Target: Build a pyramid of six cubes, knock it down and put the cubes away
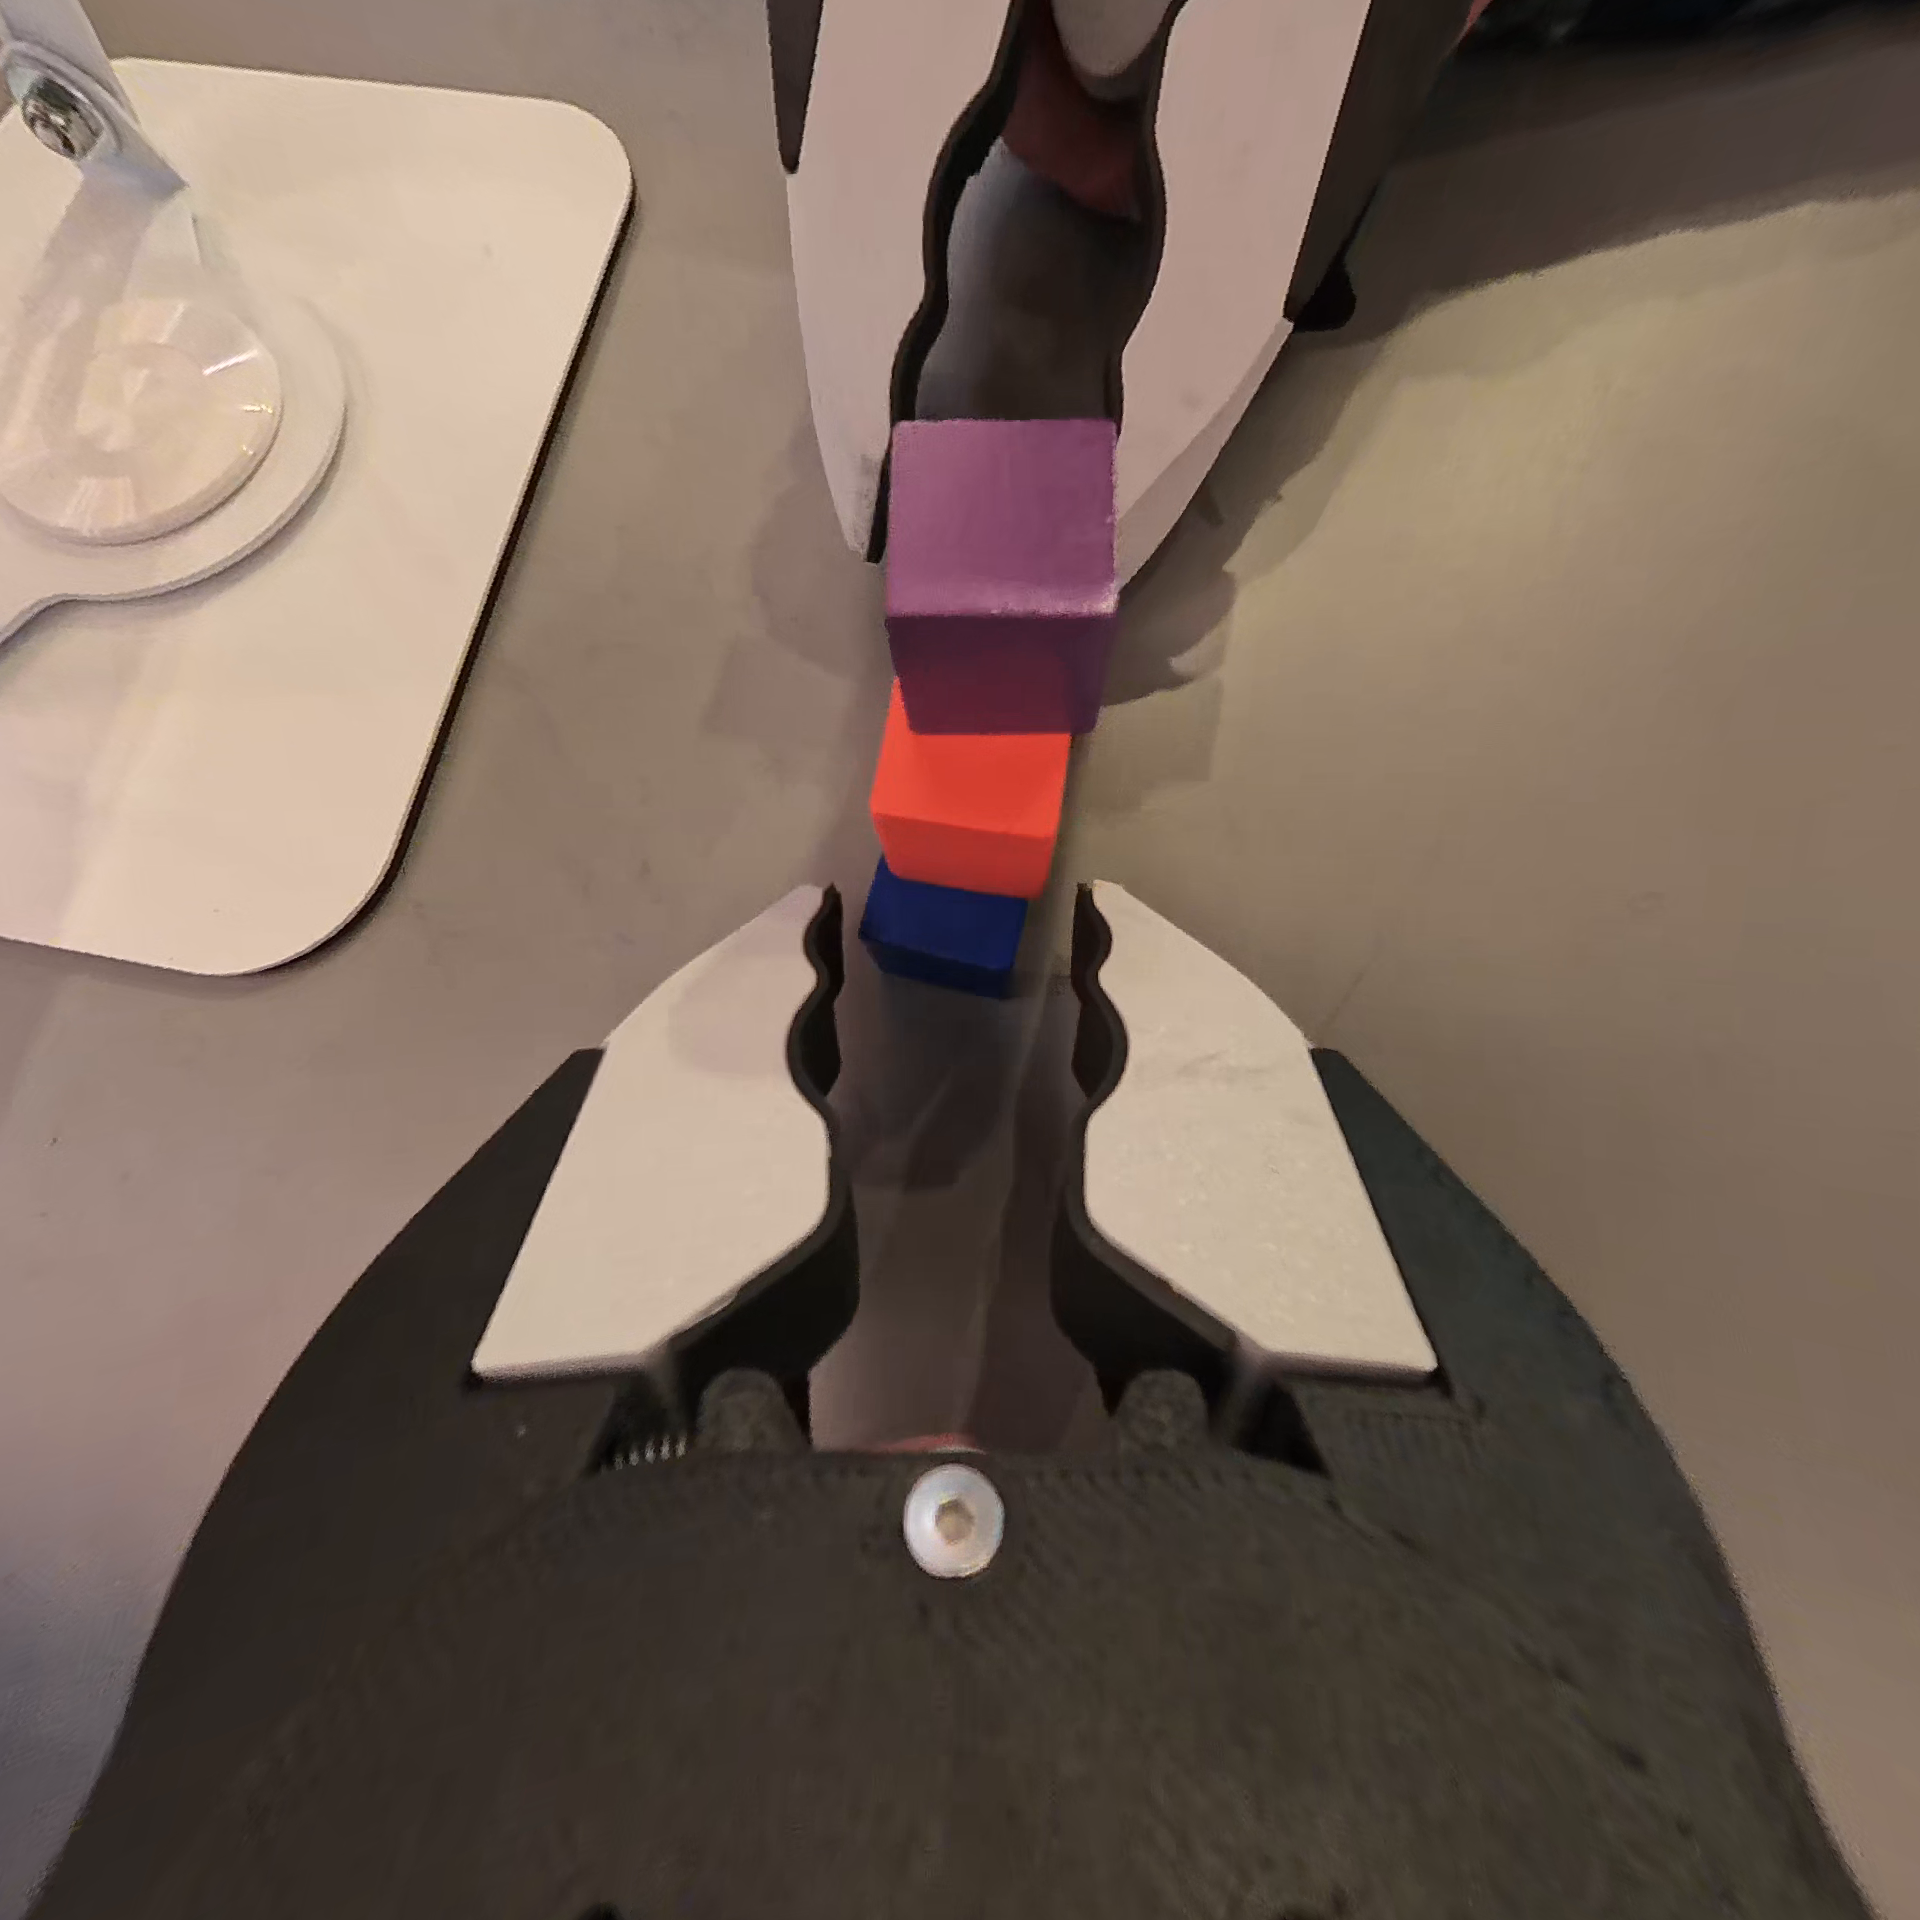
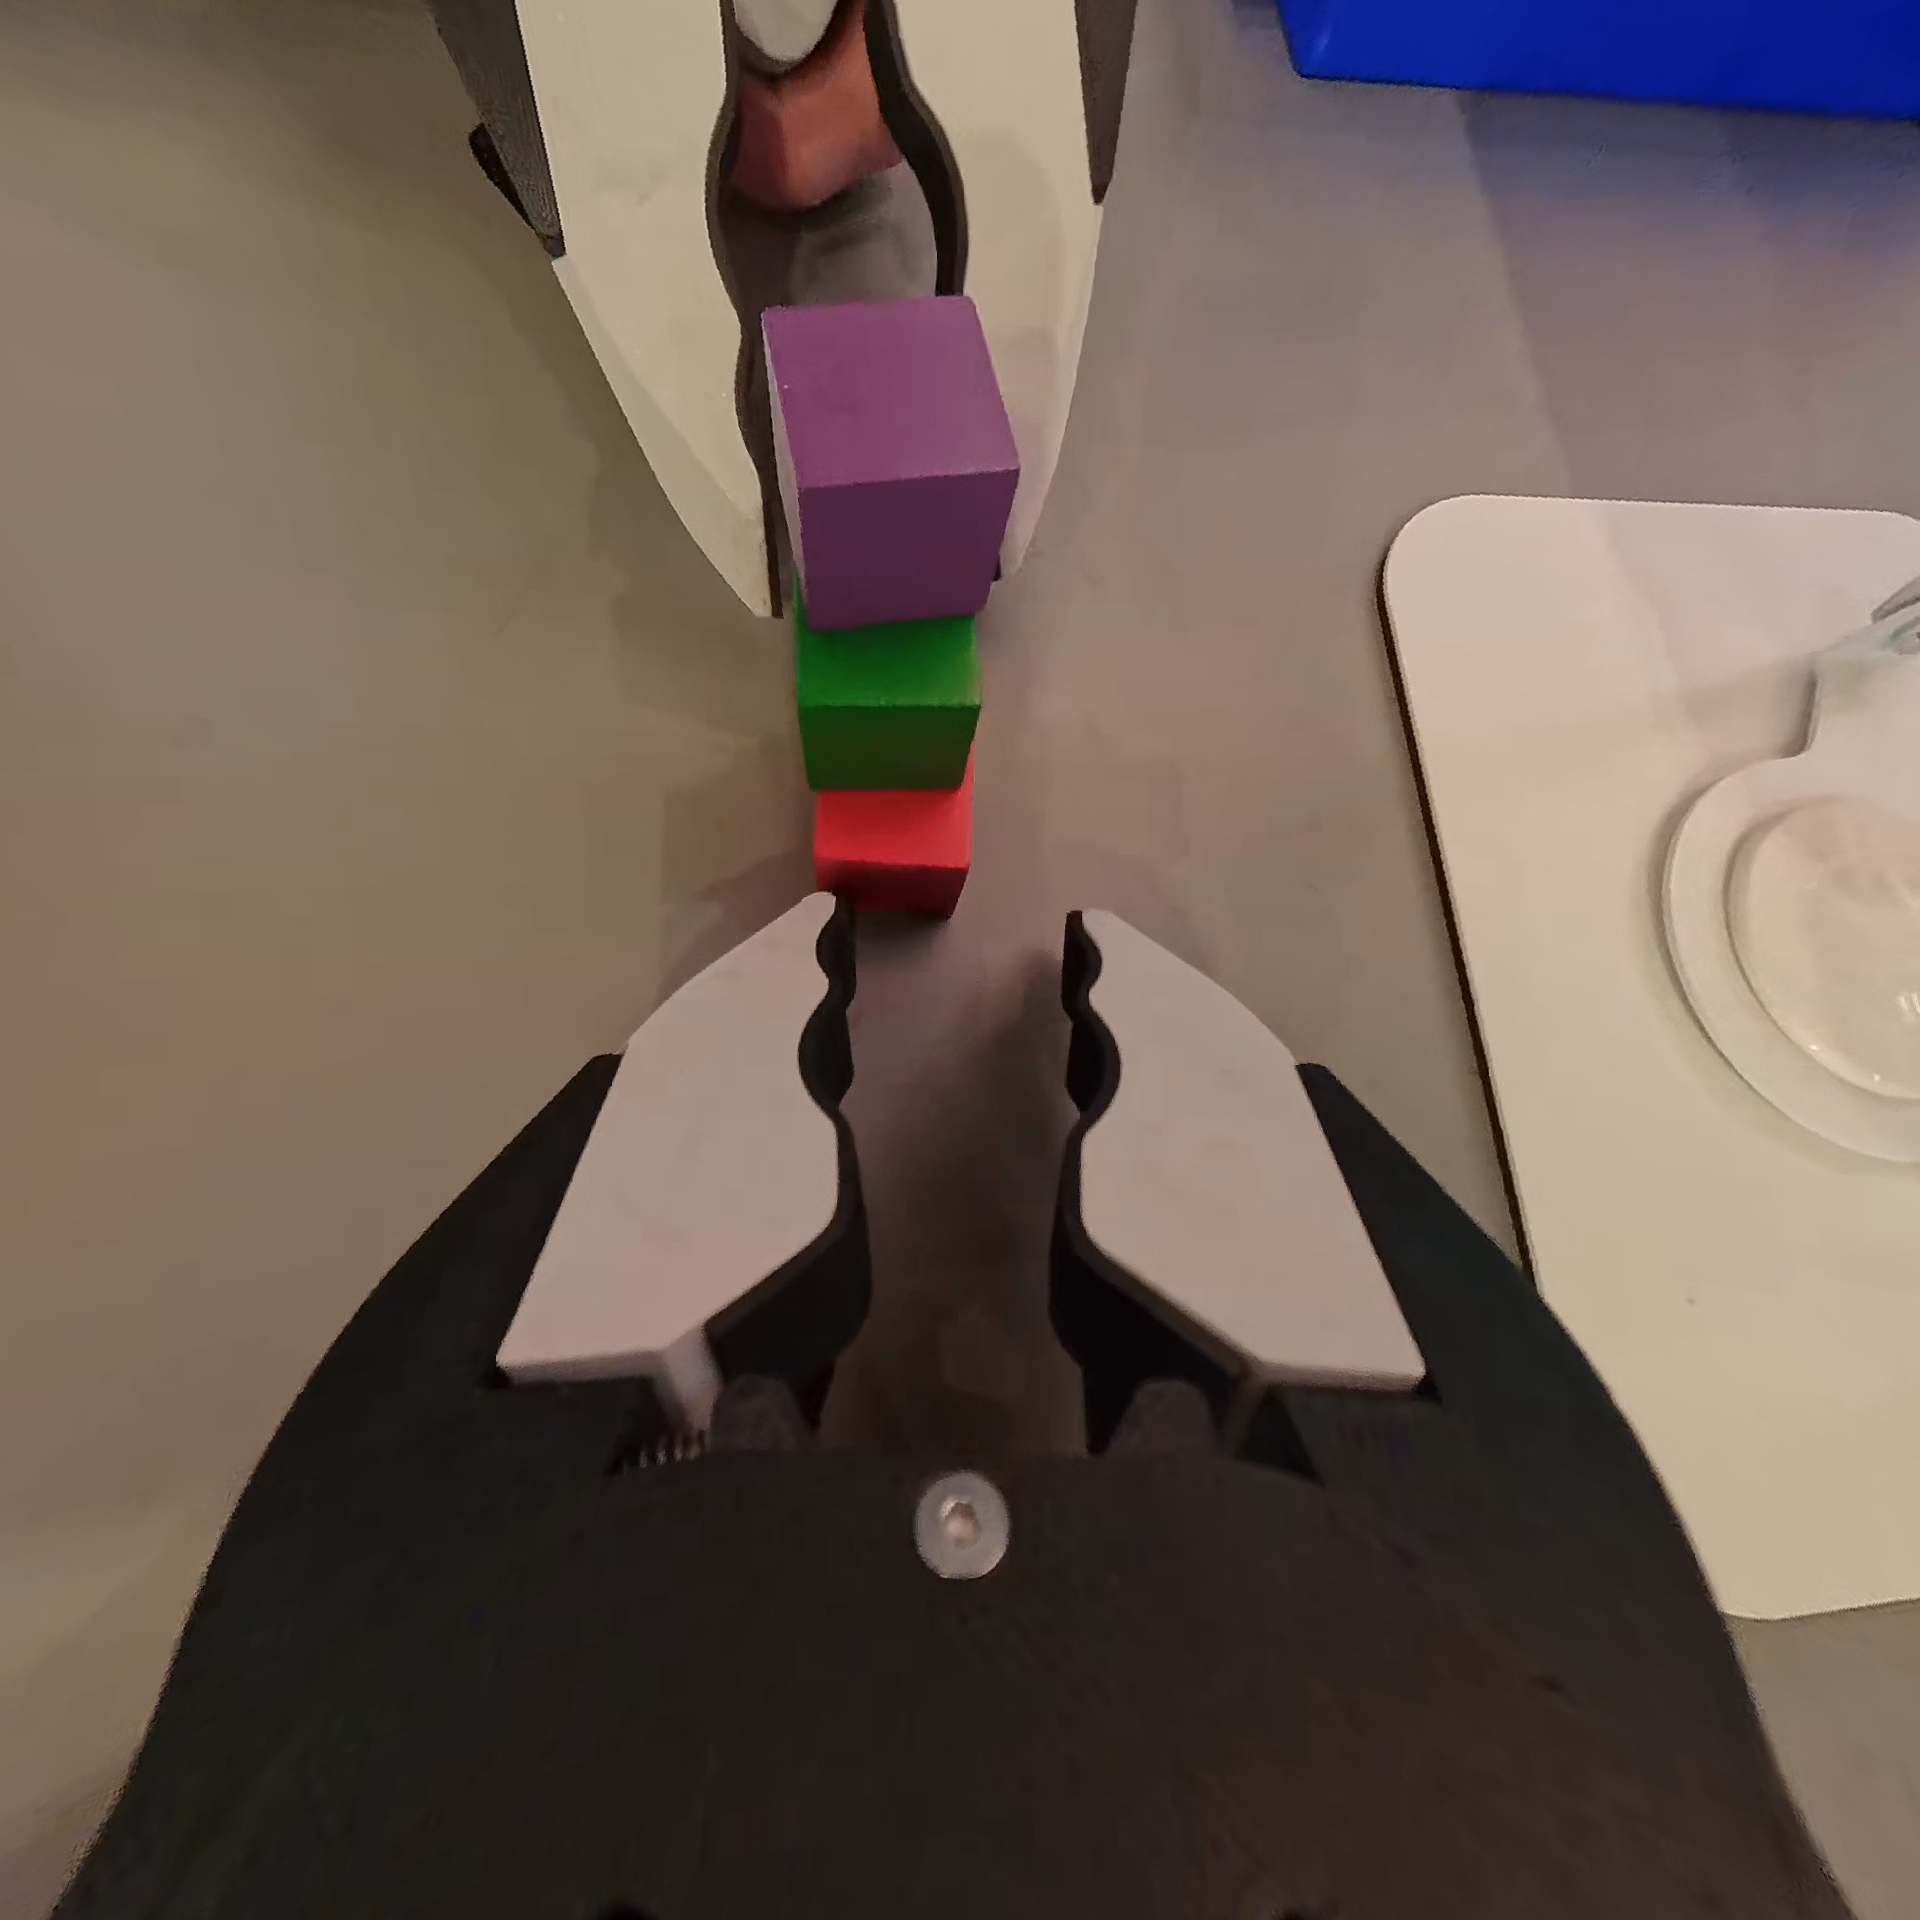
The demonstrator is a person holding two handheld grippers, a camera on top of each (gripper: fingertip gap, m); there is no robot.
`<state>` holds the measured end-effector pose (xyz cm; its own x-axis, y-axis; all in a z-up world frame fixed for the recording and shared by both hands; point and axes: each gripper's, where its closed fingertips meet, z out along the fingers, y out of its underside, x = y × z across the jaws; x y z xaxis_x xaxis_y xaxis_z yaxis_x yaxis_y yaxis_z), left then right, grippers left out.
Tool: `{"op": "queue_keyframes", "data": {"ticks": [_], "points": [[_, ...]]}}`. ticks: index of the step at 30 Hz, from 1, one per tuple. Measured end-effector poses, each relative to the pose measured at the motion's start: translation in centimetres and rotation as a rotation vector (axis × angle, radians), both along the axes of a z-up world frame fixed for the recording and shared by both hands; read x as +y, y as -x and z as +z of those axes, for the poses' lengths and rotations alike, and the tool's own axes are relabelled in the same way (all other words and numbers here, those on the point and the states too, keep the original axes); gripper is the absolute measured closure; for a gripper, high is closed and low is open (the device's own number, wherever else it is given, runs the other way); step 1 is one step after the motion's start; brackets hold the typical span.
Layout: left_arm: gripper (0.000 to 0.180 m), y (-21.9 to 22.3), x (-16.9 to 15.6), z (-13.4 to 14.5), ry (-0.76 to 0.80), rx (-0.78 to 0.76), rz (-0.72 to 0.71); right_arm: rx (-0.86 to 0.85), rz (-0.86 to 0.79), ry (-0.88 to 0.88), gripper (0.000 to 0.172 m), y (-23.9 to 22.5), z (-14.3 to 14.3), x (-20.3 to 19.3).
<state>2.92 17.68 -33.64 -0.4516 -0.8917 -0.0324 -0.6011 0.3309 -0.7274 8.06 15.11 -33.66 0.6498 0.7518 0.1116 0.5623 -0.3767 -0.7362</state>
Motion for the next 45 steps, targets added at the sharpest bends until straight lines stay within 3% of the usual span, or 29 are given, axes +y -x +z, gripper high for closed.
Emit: {"op": "queue_keyframes", "data": {"ticks": [6,12,20,33,45], "points": [[0.136,0.2,0.4,0.4,0.009,-0.026,0.014,0.058,0.011,-0.019,0.124,0.1,0.8,-0.4],[0.139,-0.2,0.5,2.9,0.073,-0.146,0.027,0.162,-0.012,-0.078,0.116,1.4,2.6,-0.2],[0.149,-0.5,-0.3,2.3,0.057,-0.133,-0.01,0.144,-0.011,-0.108,0.13,2.5,2.7,0.5],[0.151,-0.9,-0.6,2.1,0.059,-0.13,-0.021,0.138,-0.007,-0.11,0.143,2.5,2.6,0.5],[0.151,-1.1,-0.7,2.0,0.057,-0.126,-0.02,0.133,-0.003,-0.107,0.14,2.6,2.5,0.5]]}}
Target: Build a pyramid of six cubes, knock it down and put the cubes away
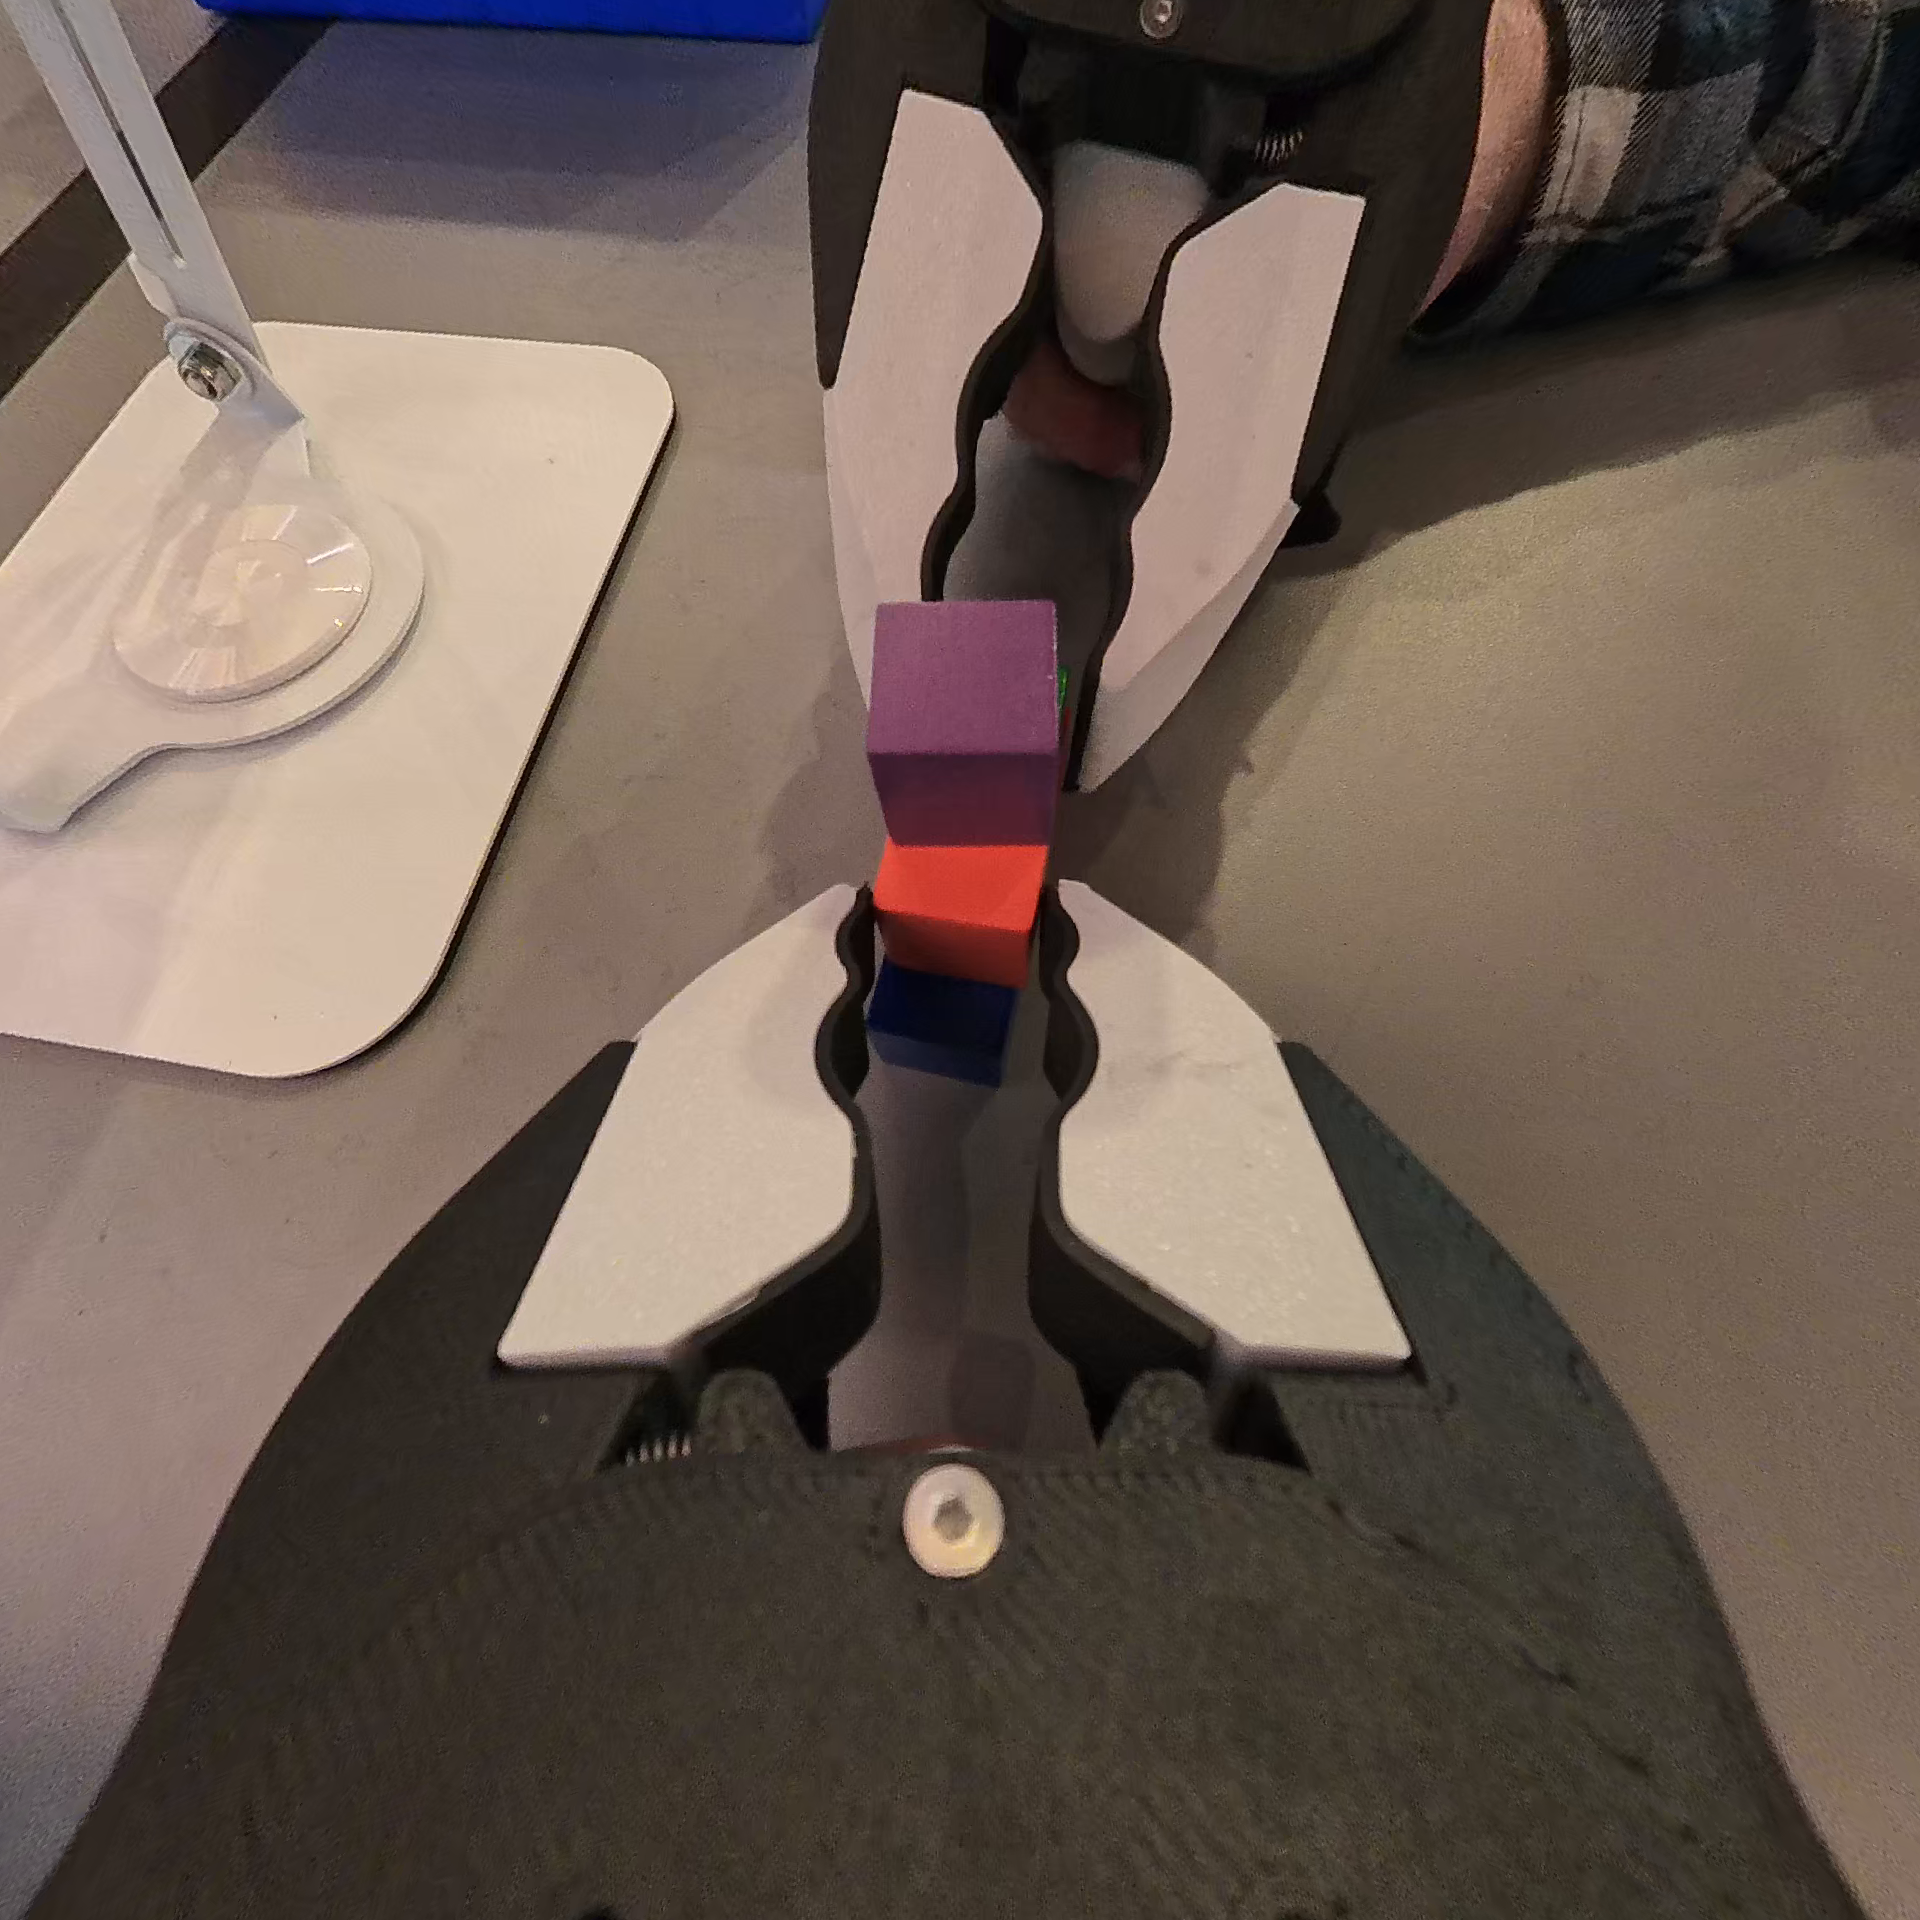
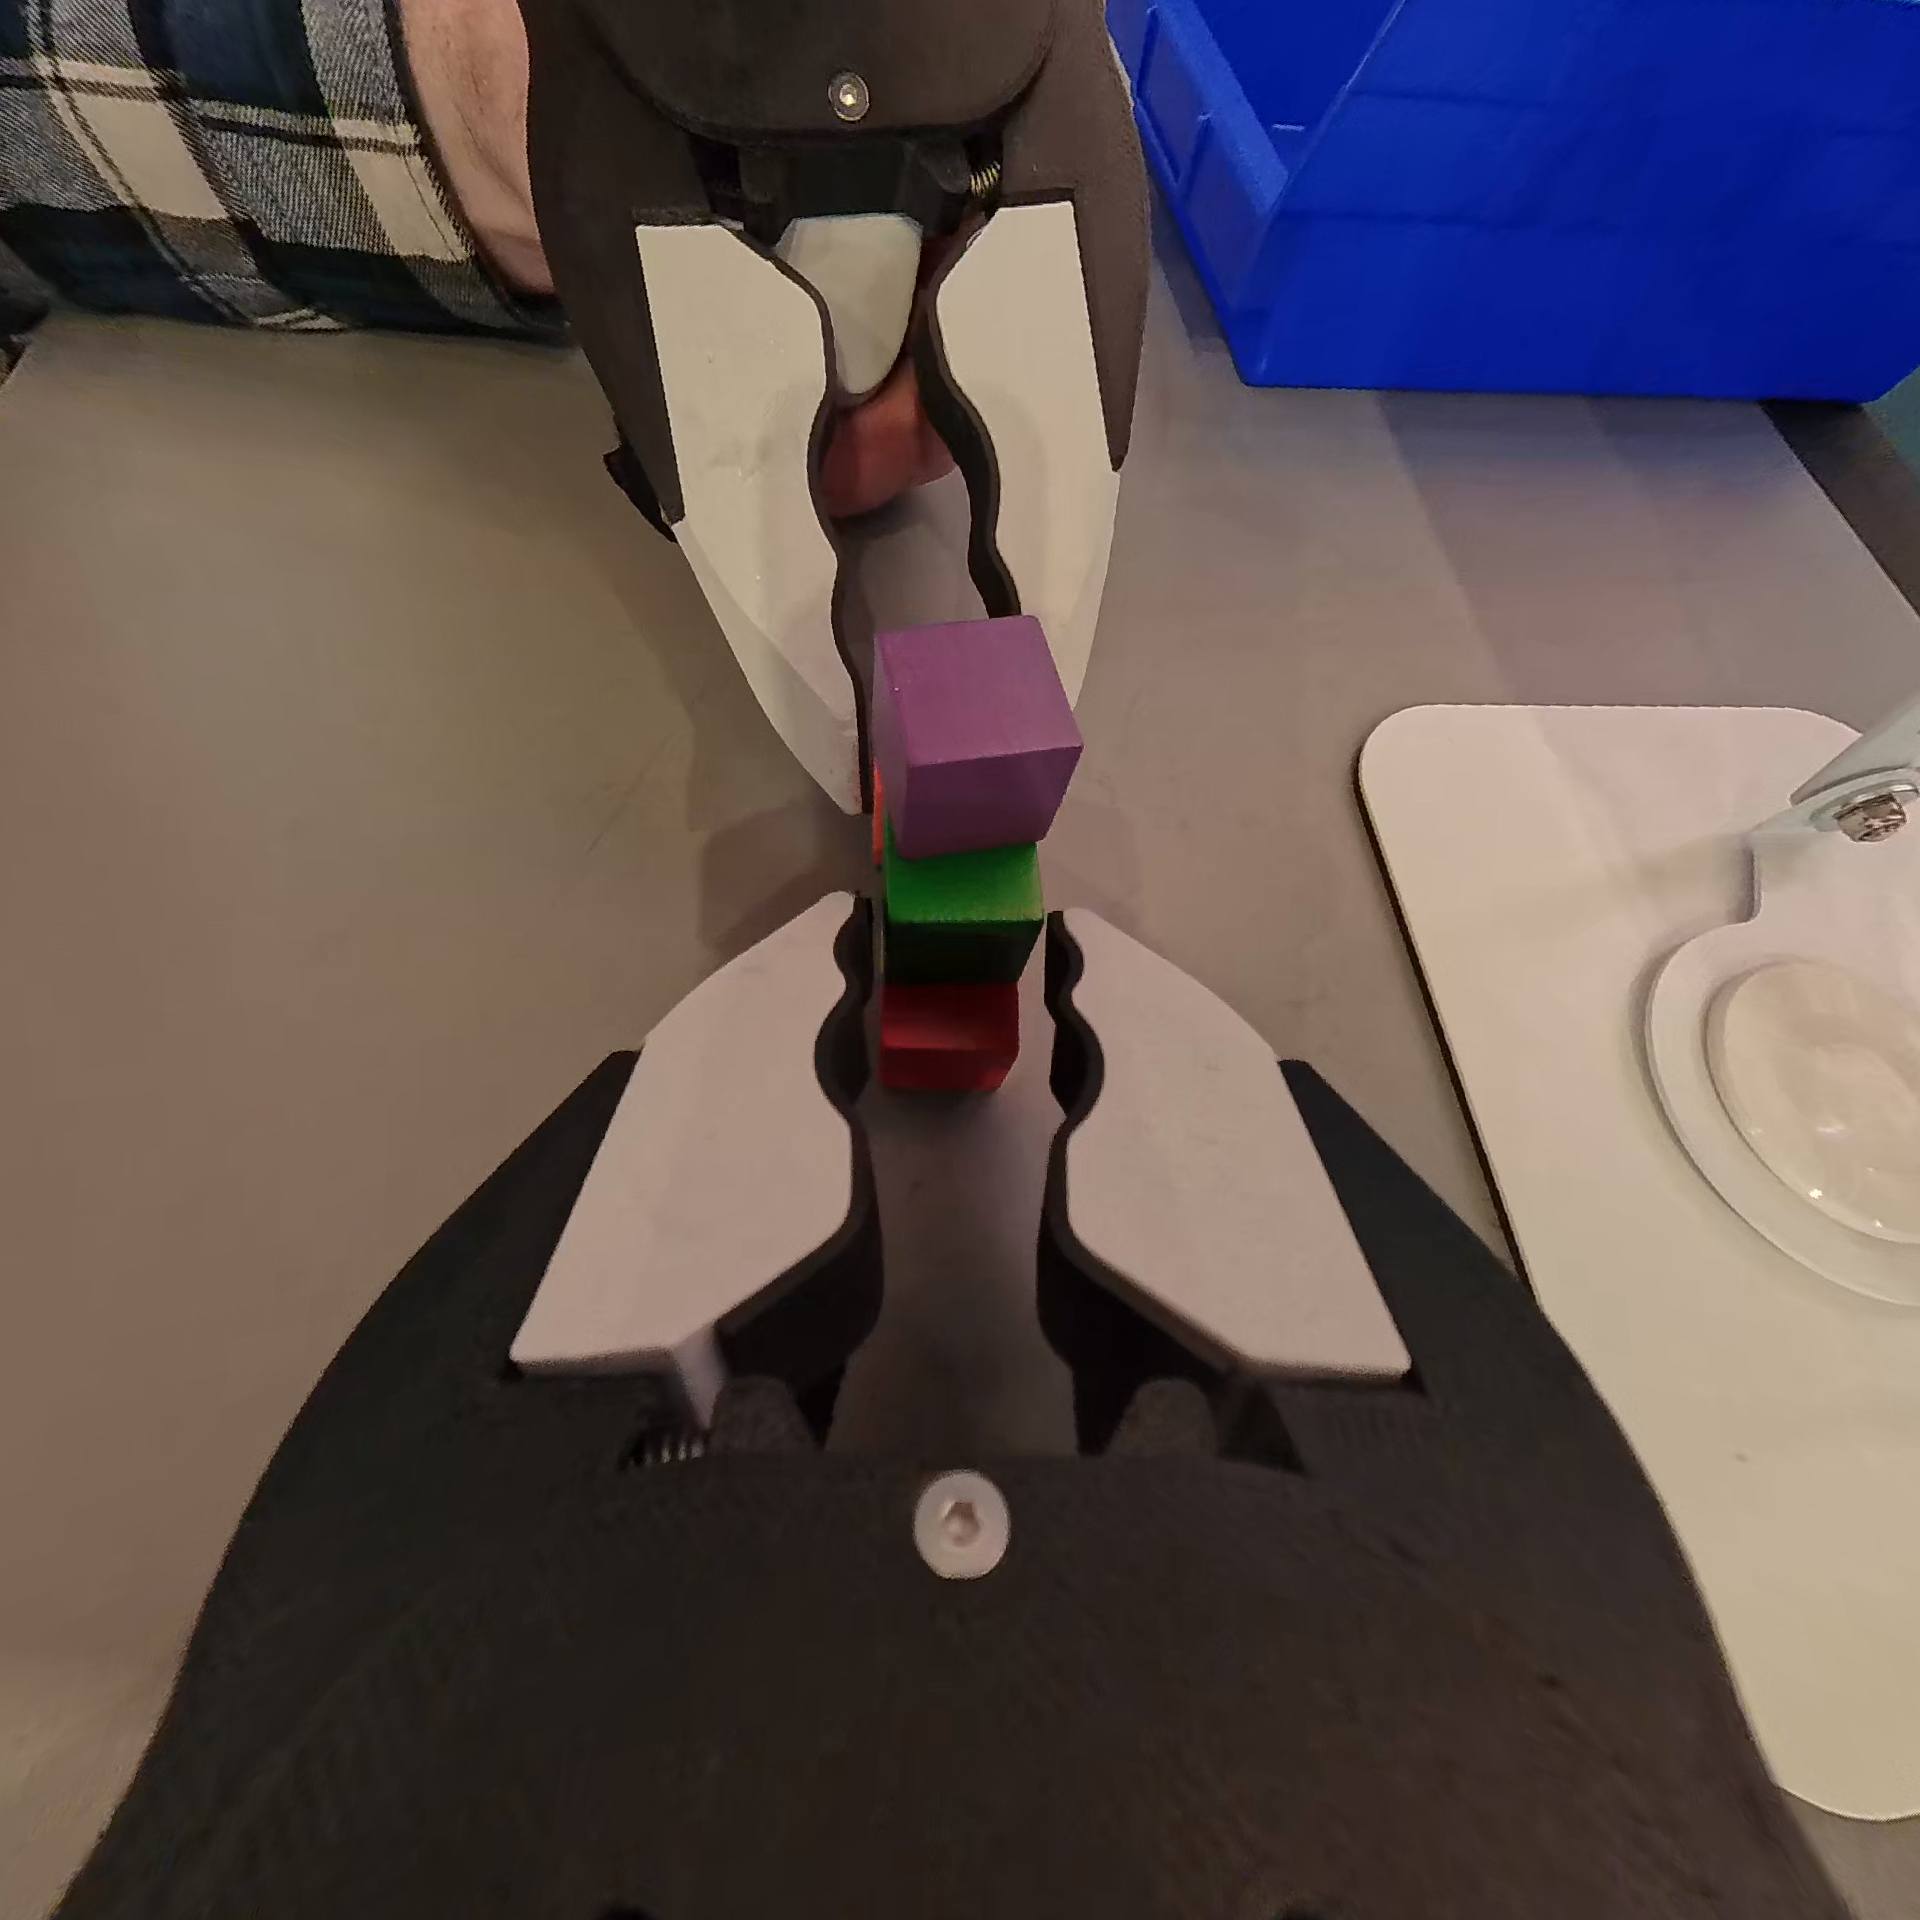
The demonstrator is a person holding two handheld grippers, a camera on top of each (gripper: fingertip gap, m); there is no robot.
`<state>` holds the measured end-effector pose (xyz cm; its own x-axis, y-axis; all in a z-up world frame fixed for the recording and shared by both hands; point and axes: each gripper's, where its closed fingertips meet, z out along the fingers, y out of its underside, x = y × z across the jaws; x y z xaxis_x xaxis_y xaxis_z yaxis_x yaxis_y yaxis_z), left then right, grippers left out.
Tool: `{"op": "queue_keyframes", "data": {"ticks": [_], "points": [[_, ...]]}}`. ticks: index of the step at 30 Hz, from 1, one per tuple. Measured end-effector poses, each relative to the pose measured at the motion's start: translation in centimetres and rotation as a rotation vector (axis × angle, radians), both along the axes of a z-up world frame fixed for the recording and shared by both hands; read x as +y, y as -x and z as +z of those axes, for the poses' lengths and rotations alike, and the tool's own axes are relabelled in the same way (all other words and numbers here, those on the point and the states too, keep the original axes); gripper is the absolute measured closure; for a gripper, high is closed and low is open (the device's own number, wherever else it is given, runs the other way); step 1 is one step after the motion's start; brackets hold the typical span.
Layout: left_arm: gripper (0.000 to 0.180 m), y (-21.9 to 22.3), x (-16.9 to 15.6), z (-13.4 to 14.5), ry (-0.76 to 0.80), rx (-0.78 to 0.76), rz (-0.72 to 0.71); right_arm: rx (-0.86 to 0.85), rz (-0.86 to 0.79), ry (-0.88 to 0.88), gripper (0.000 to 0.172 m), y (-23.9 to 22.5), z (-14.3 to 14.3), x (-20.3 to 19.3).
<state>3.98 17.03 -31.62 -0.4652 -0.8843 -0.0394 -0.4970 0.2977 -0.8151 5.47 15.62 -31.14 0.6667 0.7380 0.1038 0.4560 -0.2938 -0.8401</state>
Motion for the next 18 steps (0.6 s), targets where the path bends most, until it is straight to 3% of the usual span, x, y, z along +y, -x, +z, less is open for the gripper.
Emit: {"op": "queue_keyframes", "data": {"ticks": [14,18], "points": [[0.151,-0.11,0.0,-0.12,-0.005,0.004,0.005,-0.007,0.003,0.004,0.14,0.02,-0.12,0.05],[0.145,-0.01,0.11,-0.07,-0.007,0.004,0.008,0.009,-0.014,-0.011,0.127,-0.2,0.22,0.23]]}}
